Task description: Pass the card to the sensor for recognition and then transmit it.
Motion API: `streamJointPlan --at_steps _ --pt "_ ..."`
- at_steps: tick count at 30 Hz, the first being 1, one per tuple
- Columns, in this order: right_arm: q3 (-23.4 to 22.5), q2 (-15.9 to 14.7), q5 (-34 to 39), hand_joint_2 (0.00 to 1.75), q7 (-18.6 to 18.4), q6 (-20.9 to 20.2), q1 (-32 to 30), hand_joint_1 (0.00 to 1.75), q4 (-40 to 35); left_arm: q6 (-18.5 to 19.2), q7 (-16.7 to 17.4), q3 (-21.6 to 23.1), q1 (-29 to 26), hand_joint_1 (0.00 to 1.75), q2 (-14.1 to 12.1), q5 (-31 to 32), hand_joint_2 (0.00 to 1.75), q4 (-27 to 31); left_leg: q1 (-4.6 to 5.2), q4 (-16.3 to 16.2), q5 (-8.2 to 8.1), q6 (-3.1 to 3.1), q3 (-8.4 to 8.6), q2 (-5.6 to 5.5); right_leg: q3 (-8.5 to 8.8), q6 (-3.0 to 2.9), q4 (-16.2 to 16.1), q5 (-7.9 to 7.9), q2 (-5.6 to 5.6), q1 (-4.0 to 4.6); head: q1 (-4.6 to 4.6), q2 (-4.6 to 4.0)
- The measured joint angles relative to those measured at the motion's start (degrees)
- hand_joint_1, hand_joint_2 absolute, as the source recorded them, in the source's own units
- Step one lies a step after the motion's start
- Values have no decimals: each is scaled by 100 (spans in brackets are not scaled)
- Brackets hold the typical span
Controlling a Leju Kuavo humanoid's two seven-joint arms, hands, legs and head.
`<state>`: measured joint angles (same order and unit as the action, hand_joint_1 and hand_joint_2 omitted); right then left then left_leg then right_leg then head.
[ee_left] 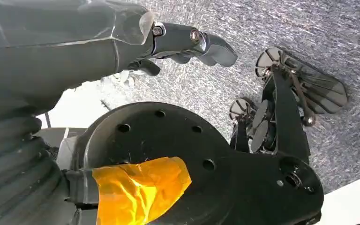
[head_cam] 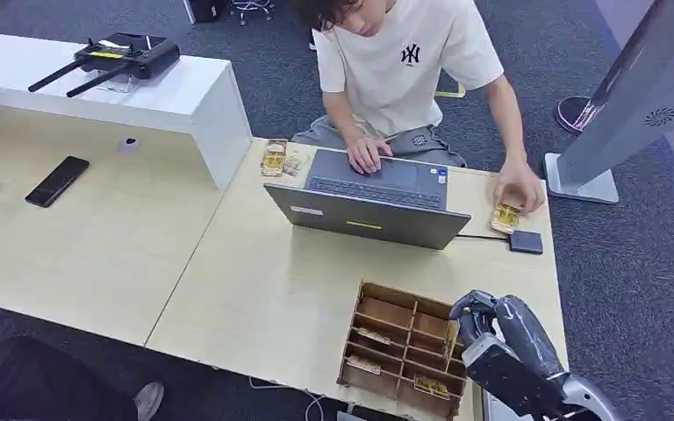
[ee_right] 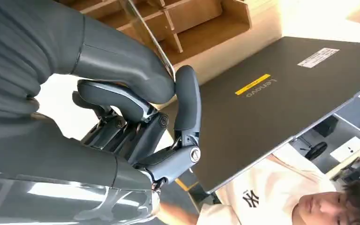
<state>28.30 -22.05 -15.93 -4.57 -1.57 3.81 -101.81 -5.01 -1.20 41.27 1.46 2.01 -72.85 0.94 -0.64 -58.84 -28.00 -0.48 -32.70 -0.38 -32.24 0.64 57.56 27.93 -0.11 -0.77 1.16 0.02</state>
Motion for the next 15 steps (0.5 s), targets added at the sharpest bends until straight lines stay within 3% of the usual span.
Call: streamJointPlan --at_steps 7,15 --pt "2 24 383 175 33 -7 31 175 107 -17 15 61 -4 0 -13 -72 175 0 0 0 0 0 -1 0 0 0 0 0 0 0 0 0" --pt "0 147 1528 175 133 -214 224 175 326 0 15 142 -3 0 -31 -120 175 0 0 0 0 0 0 0 0 0 0 0 0 0 0 0"
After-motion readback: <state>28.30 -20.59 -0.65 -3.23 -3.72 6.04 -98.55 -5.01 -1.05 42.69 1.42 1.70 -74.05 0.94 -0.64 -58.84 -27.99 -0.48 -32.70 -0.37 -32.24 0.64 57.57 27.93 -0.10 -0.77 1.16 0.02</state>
